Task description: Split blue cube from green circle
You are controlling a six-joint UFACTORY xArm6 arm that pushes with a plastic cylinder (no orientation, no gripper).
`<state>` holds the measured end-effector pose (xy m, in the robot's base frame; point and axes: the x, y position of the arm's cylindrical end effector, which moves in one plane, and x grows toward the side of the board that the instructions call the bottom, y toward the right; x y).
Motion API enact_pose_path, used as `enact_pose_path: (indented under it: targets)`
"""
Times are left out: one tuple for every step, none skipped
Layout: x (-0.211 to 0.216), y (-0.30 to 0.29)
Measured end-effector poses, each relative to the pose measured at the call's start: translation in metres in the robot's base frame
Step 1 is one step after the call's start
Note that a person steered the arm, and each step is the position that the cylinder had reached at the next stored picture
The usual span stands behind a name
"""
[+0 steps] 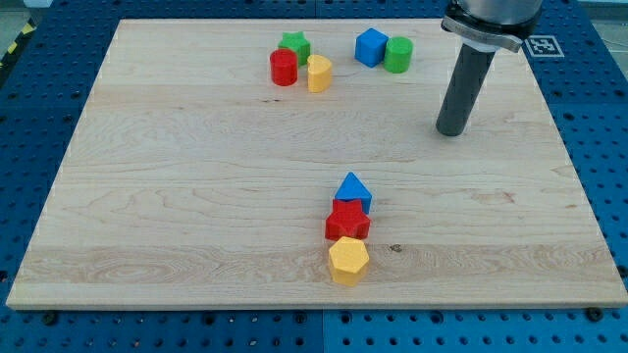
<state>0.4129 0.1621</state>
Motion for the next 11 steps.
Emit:
enact_pose_path:
  targets:
    - [0.000, 0.001]
    - [0.000, 0.017]
    - [0.000, 0.049]
    - [0.000, 0.049]
    - [-0.038, 0.049]
    - [-0.107, 0.038]
    - [-0.181, -0.004]
    - [-0.190, -0.067]
    - [-0.188, -0.095]
    - [-0.157, -0.097]
    - [-0.144, -0.097]
